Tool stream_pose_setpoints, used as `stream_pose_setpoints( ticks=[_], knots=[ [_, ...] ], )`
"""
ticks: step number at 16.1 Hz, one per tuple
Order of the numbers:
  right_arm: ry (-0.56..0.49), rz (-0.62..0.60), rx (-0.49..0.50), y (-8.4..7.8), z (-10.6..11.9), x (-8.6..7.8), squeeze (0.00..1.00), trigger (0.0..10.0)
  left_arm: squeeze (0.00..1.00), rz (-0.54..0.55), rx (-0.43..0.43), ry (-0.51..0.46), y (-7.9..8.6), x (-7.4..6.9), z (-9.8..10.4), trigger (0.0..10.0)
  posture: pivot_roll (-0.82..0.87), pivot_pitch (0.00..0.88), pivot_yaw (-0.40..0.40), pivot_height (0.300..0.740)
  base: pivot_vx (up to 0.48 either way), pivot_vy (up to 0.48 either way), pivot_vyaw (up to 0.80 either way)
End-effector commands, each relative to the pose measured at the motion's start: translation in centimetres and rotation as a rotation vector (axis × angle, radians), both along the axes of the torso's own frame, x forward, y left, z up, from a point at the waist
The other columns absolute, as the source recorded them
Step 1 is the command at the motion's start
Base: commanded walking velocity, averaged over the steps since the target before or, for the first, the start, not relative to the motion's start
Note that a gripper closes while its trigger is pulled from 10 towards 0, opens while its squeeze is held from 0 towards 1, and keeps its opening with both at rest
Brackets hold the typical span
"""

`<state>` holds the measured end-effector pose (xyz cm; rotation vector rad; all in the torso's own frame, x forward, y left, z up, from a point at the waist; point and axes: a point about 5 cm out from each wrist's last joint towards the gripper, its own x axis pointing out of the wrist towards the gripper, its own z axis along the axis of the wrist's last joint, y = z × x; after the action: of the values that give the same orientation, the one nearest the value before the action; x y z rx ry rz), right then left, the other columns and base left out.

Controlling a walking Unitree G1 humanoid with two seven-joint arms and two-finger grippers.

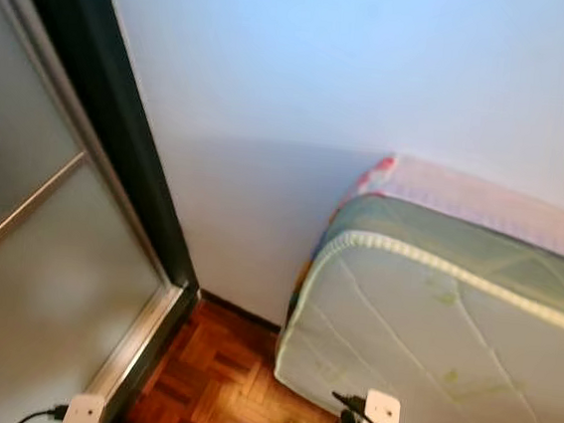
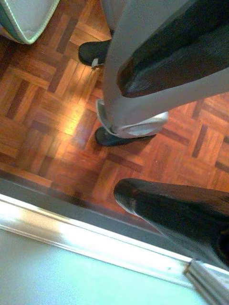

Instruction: Clean up the room

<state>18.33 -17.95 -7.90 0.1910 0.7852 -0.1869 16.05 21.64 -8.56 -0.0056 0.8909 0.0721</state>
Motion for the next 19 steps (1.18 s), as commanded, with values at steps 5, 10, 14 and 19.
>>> stream_pose_setpoints(
  ticks=[5,10,14,19],
  knots=[
    [0.007,0.070,0.043,-1.1,1.9,4.2,0.00,10.0,0.00,-0.046,0.035,-0.033,2.8,5.0,2.9,10.0,0.07,0.000,-0.008,0.740,0.000,0.000,-0.70],
    [0.007,0.078,0.033,-1.1,2.0,4.3,0.00,10.0,0.00,-0.055,0.052,-0.019,2.8,4.4,2.6,10.0,0.07,0.000,-0.008,0.740,0.000,0.000,-0.70],
    [0.002,0.064,0.042,-1.2,2.0,4.4,0.00,10.0,0.00,-0.153,0.102,-0.020,-1.0,6.3,2.7,10.0,0.08,0.000,-0.008,0.740,0.000,-0.087,-0.70],
    [0.002,0.081,0.037,-1.1,2.0,4.3,0.00,10.0,0.00,-0.114,0.058,-0.053,-2.7,8.1,3.5,10.0,0.07,0.000,-0.008,0.740,0.000,-0.192,-0.70]
  ],
)
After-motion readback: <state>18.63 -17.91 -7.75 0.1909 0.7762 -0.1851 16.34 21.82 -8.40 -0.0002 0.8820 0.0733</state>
